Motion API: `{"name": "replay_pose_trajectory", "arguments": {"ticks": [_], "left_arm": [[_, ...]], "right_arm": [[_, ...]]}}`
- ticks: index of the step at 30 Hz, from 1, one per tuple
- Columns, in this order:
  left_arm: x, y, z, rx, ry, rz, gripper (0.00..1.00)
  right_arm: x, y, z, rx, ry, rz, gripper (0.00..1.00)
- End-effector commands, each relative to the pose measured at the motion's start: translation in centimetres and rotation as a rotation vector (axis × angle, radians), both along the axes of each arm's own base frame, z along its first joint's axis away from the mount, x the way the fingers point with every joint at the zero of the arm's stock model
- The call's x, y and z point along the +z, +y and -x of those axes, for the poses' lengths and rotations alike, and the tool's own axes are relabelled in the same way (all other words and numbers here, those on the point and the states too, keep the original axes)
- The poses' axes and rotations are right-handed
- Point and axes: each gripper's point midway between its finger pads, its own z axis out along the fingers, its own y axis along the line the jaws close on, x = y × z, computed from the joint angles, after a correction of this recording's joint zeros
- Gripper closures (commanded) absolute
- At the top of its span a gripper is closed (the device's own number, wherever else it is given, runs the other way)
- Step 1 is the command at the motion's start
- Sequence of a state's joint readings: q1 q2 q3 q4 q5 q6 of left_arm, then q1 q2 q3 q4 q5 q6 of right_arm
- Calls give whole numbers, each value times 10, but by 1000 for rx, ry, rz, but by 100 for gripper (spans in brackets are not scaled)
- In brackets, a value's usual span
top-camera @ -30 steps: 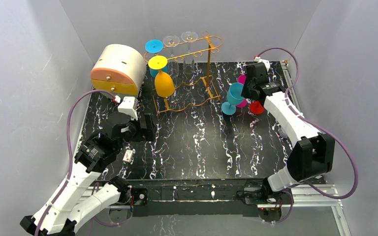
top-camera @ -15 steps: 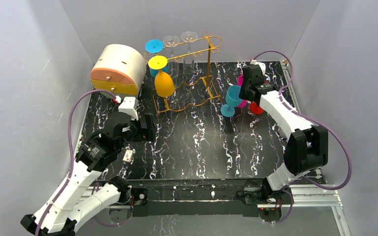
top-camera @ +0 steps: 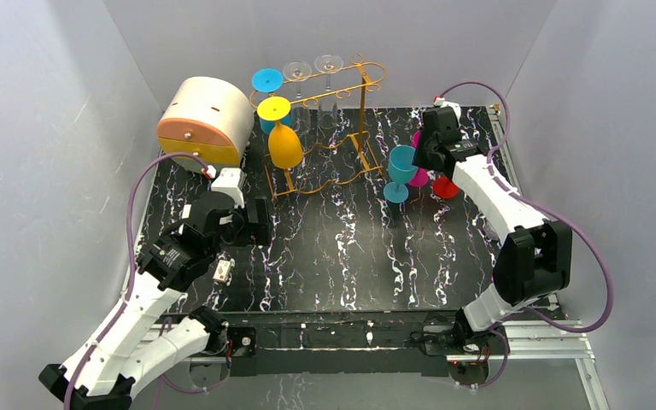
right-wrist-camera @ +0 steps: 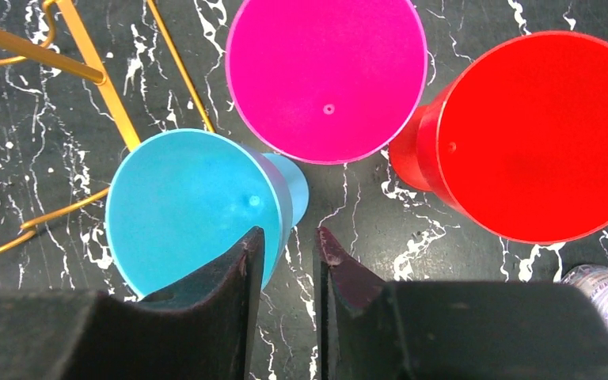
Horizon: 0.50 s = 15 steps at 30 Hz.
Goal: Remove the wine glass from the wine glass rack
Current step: Place the wine glass at the center of the board, then pick up the wine glass from the wine rack.
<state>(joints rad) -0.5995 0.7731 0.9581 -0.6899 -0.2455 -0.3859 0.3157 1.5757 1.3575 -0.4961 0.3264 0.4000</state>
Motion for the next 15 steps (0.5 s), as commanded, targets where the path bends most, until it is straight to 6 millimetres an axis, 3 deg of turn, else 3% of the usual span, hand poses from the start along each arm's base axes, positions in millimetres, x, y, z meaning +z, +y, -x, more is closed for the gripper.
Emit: {"name": "replay_pose_trajectory", "arguments": {"ticks": [1,4,8,11,15], "left_arm": [[10,4,0,15,-19,-2,2],[8,5,0,22,-19,-5,2],[0,7,-4,49,-16,-15,2],[-5,8,-9,63,-9,-31,2],[-13,5,-16,89,11,-37,2]], "right_arm": [[58,7,-8,30,-140,-53,63],[78,14,-4,60,-171,-94,58],[112,44,10,165,-235,-279,39],[136,69,29,243,-294,-463,29],[159,103,64,360,-324,-780,26]]}}
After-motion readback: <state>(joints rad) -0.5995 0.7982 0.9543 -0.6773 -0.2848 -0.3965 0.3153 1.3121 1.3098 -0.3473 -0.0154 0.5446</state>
